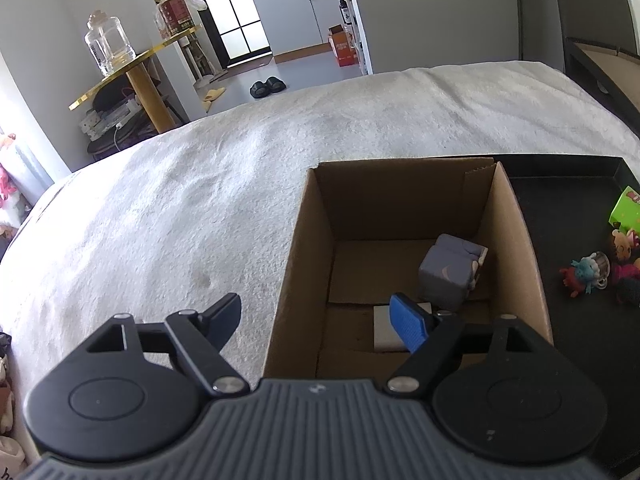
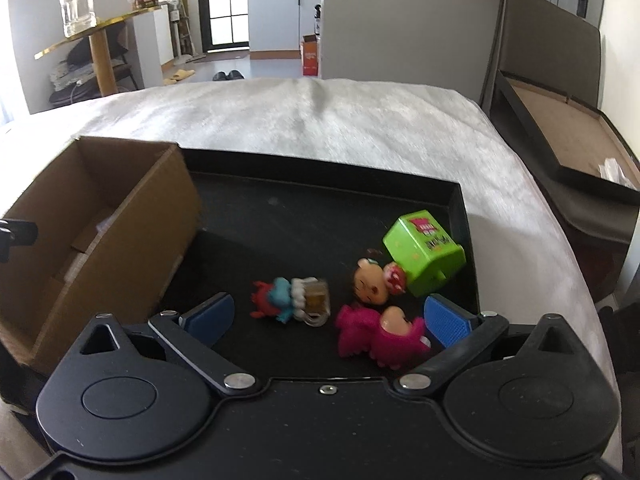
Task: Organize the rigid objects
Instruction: 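Move the right gripper back over the tray toward the pink doll, then grasp the pink doll with the right gripper, then carry the pink doll into the cardboard box and open the right gripper, then move the right gripper back to the tray toward the small pig figure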
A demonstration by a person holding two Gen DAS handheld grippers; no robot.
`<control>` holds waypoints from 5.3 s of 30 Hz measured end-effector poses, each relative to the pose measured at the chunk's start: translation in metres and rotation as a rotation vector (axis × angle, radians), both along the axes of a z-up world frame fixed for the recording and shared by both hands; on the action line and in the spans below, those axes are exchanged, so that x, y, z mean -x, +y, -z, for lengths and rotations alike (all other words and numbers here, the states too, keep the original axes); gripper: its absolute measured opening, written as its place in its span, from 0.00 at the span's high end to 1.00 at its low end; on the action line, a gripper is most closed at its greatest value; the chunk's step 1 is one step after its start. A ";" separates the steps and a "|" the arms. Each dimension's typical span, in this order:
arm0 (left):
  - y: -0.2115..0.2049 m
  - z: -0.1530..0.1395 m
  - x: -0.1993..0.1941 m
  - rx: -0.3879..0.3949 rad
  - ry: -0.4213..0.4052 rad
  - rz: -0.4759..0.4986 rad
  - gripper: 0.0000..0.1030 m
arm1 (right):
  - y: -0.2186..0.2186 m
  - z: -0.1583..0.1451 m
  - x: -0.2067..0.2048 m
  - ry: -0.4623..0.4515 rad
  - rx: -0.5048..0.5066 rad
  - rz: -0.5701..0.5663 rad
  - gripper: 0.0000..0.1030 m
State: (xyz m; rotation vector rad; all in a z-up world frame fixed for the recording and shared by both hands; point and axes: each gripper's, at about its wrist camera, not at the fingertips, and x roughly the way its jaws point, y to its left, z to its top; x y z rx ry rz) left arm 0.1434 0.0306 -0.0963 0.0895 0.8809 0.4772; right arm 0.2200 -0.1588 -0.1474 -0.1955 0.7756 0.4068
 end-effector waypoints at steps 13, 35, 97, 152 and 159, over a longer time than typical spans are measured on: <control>-0.008 0.010 -0.008 -0.001 0.025 0.015 0.21 | -0.014 0.027 -0.028 0.048 -0.008 0.081 0.10; -0.018 0.008 -0.009 -0.033 0.024 0.020 0.17 | -0.022 0.021 -0.025 0.066 0.003 0.052 0.38; 0.038 0.012 0.023 0.124 -0.073 -0.027 0.89 | 0.099 -0.043 0.021 -0.090 -0.127 -0.342 0.38; 0.006 -0.012 0.003 0.042 -0.040 -0.006 0.50 | 0.005 -0.022 -0.002 -0.006 -0.109 -0.113 0.28; -0.005 -0.011 -0.004 0.007 -0.022 0.007 0.30 | -0.008 -0.014 -0.006 0.007 -0.100 -0.086 0.26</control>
